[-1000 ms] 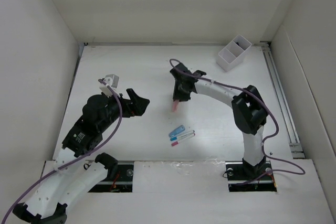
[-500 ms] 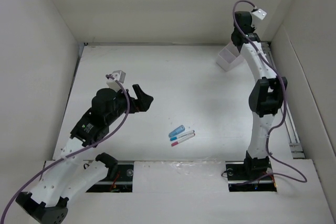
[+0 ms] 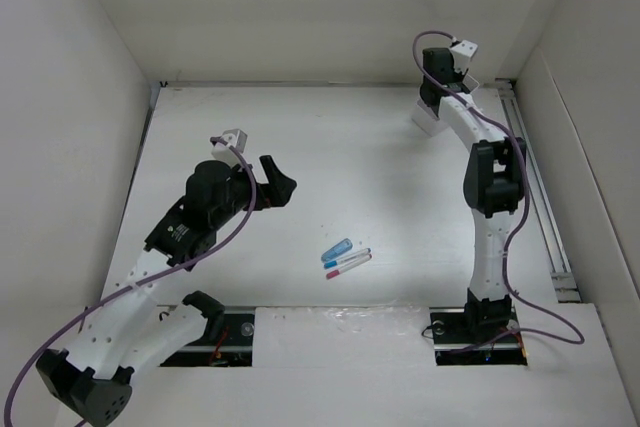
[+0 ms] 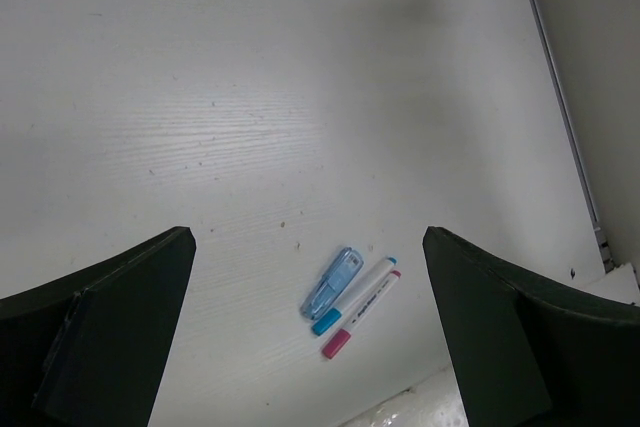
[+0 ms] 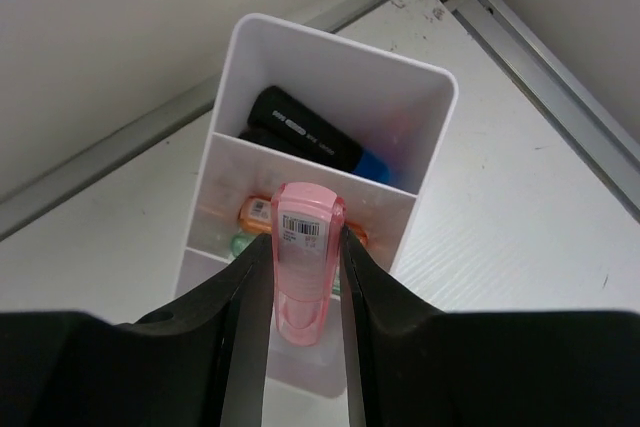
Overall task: Sort the stationery into containers
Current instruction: Place the pen in the storage box.
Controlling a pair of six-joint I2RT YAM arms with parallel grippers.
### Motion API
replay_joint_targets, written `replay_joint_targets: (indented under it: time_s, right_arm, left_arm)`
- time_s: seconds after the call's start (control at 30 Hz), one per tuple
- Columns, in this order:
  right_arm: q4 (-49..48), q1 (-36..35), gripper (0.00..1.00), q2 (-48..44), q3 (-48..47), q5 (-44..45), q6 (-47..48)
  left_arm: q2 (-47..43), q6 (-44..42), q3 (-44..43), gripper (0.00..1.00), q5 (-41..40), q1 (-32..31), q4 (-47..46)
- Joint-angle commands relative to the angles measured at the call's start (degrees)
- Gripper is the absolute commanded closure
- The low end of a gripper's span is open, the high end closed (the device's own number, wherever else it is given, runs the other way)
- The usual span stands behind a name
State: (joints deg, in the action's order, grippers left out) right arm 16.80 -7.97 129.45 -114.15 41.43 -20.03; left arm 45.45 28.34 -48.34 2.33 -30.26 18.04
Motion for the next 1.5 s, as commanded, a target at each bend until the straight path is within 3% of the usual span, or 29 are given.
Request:
replay_joint_targets:
  time_s: [0.0, 0.43, 0.7, 1.47]
  right_arm:
    - [-6.3, -0.6, 0.91, -3.5, -0.2, 4.1, 2.8]
    - [-10.2, 0.4, 0.91, -1.8, -3.4, 9.9, 6.7]
    - [-10.7, 0.4, 0.83, -0.1, -4.5, 10.4, 6.7]
    - [-11.8, 0.4, 0.74, 1.0, -1.5, 10.4, 7.2]
  left_arm:
    - [0.1, -0.5, -1.5, 0.00, -0.5, 0.1, -3.3]
    - [0.1, -0.5, -1.5, 0.00, 0.0, 0.1, -3.3]
    - [0.1, 0.1, -1.0, 0.00, 0.0, 0.1, -3.3]
    - [-2.6, 0.1, -1.0, 0.00, -0.5, 0.1, -0.6]
